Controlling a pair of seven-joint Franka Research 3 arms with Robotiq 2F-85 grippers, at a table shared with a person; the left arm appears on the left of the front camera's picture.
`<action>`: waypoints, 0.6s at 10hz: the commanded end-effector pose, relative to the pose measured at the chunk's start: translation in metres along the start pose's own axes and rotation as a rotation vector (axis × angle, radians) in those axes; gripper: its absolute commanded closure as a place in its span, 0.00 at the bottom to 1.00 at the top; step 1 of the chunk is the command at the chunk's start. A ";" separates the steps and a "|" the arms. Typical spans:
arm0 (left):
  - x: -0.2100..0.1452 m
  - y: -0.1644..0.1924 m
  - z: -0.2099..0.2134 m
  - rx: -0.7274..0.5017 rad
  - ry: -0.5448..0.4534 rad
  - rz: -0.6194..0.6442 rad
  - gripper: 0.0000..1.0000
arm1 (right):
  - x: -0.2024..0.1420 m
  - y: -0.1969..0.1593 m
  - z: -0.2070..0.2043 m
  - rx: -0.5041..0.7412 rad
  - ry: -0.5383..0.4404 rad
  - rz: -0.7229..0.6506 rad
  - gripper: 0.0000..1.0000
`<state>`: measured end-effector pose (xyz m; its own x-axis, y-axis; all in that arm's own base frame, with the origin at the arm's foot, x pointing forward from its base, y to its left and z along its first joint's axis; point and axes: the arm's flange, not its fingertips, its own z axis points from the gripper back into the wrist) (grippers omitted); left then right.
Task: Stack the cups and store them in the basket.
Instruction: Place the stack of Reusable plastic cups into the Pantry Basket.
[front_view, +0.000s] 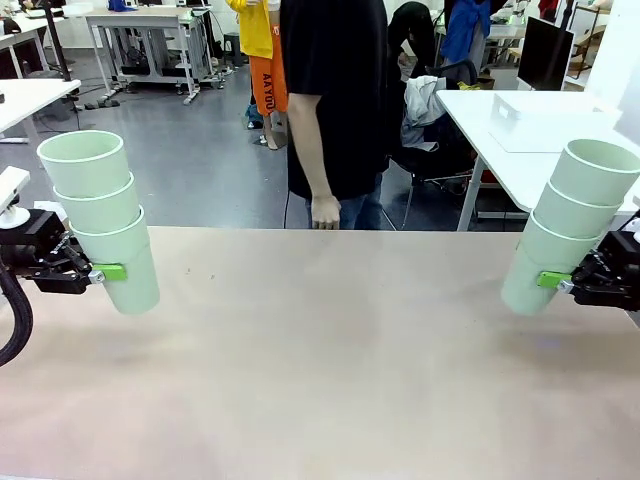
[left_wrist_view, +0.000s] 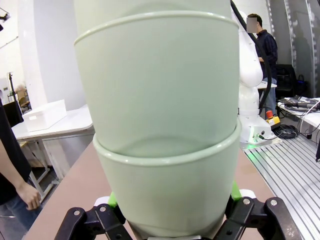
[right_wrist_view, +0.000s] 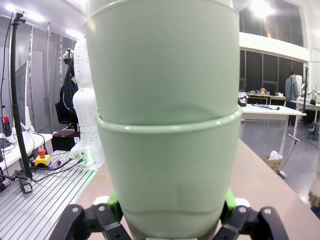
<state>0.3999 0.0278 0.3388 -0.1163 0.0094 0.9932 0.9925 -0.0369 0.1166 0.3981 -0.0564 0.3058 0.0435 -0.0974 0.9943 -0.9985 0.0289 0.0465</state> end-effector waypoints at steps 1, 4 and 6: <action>0.004 -0.001 0.002 -0.003 -0.009 -0.008 0.12 | 0.004 -0.002 0.000 0.007 0.003 0.013 0.14; 0.004 -0.001 0.002 -0.003 -0.009 -0.008 0.12 | 0.004 -0.002 0.000 0.007 0.003 0.013 0.14; 0.004 -0.001 0.002 -0.003 -0.009 -0.008 0.12 | 0.004 -0.002 0.000 0.007 0.003 0.013 0.14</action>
<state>0.3999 0.0278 0.3388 -0.1163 0.0094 0.9932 0.9925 -0.0370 0.1166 0.3981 -0.0564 0.3058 0.0435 -0.0974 0.9943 -0.9985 0.0289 0.0465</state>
